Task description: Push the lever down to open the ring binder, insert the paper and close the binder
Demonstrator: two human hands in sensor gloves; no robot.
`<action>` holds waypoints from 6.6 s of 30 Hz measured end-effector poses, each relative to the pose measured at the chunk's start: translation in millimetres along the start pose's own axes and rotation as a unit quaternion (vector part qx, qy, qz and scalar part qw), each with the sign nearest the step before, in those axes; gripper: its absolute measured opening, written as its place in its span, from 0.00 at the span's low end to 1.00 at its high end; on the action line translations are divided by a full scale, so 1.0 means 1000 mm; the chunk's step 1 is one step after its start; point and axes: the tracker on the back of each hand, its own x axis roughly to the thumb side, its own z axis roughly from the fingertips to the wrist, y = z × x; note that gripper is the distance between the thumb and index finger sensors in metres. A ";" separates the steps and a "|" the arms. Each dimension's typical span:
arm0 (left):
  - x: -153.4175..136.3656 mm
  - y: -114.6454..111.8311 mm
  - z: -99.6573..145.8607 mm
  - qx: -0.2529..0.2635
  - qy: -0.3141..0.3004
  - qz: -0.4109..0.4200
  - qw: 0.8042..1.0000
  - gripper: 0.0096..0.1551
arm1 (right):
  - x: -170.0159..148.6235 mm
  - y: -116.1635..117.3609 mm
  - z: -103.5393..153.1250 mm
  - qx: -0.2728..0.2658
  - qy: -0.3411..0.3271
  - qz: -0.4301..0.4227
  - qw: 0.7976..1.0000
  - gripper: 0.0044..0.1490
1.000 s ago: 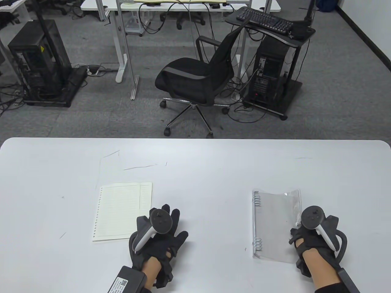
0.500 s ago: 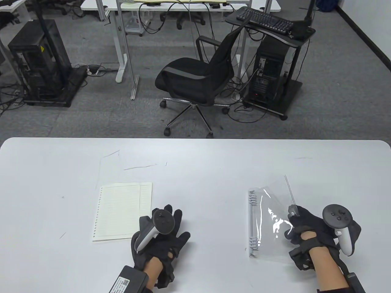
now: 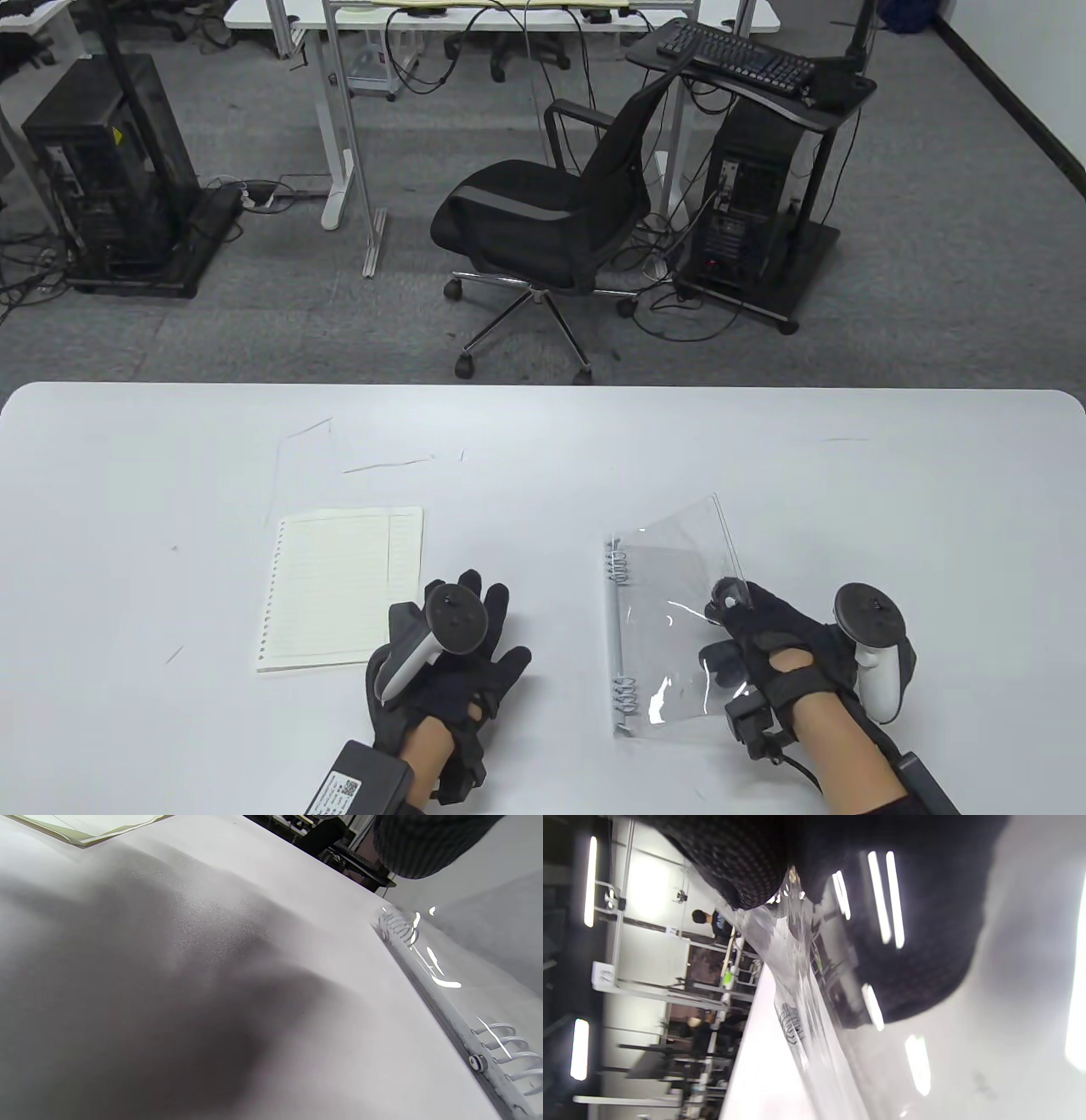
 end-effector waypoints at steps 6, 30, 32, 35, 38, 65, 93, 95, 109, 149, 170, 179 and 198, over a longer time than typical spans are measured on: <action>0.003 -0.003 0.000 -0.004 -0.004 -0.008 1.000 0.46 | 0.007 0.000 -0.003 -0.080 -0.040 0.312 0.946 0.30; 0.123 -0.036 0.019 -0.091 -0.160 -0.066 0.981 0.46 | 0.000 0.004 -0.011 0.086 -0.082 0.455 0.883 0.48; 0.136 -0.054 0.011 -0.111 -0.154 -0.094 0.977 0.46 | 0.000 0.012 -0.012 0.088 -0.089 0.485 0.866 0.48; 0.143 -0.083 -0.002 -0.127 -0.150 -0.138 0.971 0.48 | -0.001 0.022 -0.013 0.092 -0.093 0.503 0.855 0.47; 0.142 -0.103 -0.010 -0.137 -0.152 -0.167 0.965 0.49 | -0.002 0.027 -0.012 0.098 -0.095 0.492 0.860 0.46; 0.142 -0.120 -0.016 -0.124 -0.142 -0.208 0.960 0.47 | -0.014 -0.031 -0.011 0.088 0.004 0.436 0.896 0.37; 0.120 -0.020 0.051 0.201 -0.157 -0.007 0.967 0.52 | -0.013 0.010 -0.002 0.110 0.056 0.529 0.839 0.54; 0.133 -0.019 0.058 0.218 -0.166 -0.109 0.956 0.48 | -0.014 0.009 -0.002 0.113 0.057 0.520 0.845 0.54; 0.092 -0.037 0.007 -0.013 0.018 -0.331 0.943 0.36 | -0.014 0.009 -0.002 0.114 0.057 0.524 0.842 0.54; 0.090 -0.079 -0.021 -0.118 -0.122 -0.065 0.983 0.44 | -0.014 0.009 -0.002 0.119 0.059 0.526 0.840 0.54; 0.090 -0.079 -0.022 -0.099 -0.104 -0.057 0.988 0.40 | 0.081 0.144 -0.073 0.141 -0.136 0.464 0.864 0.47; 0.088 -0.082 -0.022 -0.078 -0.076 0.013 0.994 0.38 | 0.077 0.145 -0.090 0.135 -0.070 0.433 0.888 0.44; 0.093 -0.084 -0.020 -0.089 -0.062 -0.016 0.994 0.41 | 0.074 0.145 -0.100 0.138 -0.040 0.434 0.889 0.42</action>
